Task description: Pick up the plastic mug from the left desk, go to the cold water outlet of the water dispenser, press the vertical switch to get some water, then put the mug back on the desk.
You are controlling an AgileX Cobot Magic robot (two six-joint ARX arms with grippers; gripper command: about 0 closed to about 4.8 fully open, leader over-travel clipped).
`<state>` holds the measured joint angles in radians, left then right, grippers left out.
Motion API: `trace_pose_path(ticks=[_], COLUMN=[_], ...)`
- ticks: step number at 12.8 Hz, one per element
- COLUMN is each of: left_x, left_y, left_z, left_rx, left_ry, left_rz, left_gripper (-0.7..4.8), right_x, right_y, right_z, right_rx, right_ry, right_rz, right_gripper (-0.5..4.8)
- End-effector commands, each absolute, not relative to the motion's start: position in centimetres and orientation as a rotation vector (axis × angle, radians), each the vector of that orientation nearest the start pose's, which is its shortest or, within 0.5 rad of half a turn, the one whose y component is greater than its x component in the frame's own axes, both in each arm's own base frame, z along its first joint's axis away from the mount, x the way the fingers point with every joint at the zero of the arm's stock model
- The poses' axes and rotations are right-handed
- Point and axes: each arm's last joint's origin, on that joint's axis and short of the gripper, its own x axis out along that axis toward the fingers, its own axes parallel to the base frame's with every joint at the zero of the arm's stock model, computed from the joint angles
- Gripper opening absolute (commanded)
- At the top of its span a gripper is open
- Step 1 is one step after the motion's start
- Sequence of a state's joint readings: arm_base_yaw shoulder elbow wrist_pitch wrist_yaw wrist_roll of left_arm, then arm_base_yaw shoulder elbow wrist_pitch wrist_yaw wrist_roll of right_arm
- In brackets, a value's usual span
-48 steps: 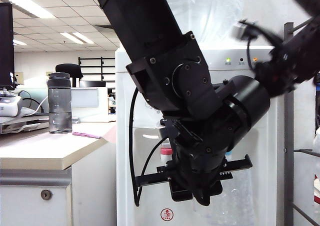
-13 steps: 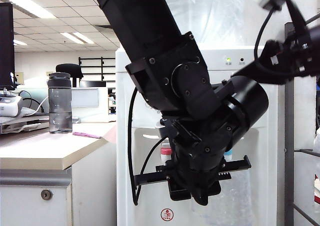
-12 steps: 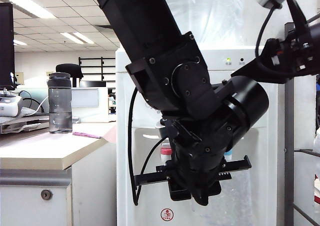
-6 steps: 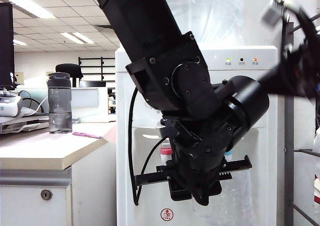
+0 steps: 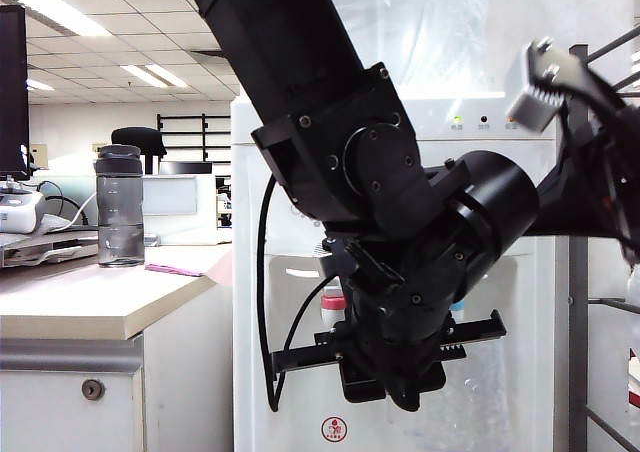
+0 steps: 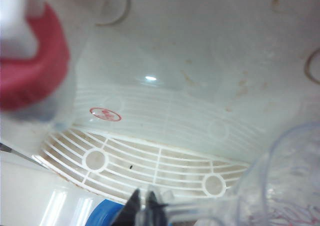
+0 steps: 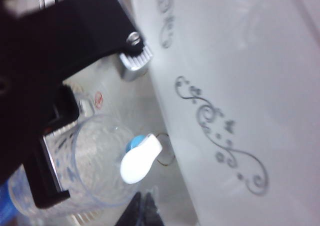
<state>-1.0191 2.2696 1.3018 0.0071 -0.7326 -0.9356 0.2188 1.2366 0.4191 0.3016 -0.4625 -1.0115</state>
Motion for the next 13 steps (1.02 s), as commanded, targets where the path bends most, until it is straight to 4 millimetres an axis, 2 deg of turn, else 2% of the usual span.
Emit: trace_pose_path(ticks=[1,8,13], left_x=[24.2,24.2,24.2], left_y=[-35.9,-36.0,-36.0], left_z=[7.0,7.1,7.1], left_rx=[-0.183,-0.198,-0.201], left_ry=[0.636,0.647,0.648], left_rz=[0.029,0.010,0.007], left_gripper=[-0.06,-0.06,-0.06], right_x=[22.2,23.5,24.4], right_y=[6.6,7.2,7.4], right_z=[16.6,14.6,14.2], right_rx=[-0.964,-0.843,-0.741], right_ry=[0.111,0.101,0.091], right_rz=[0.850,0.923,0.875], right_gripper=[-0.01,-0.01,-0.01])
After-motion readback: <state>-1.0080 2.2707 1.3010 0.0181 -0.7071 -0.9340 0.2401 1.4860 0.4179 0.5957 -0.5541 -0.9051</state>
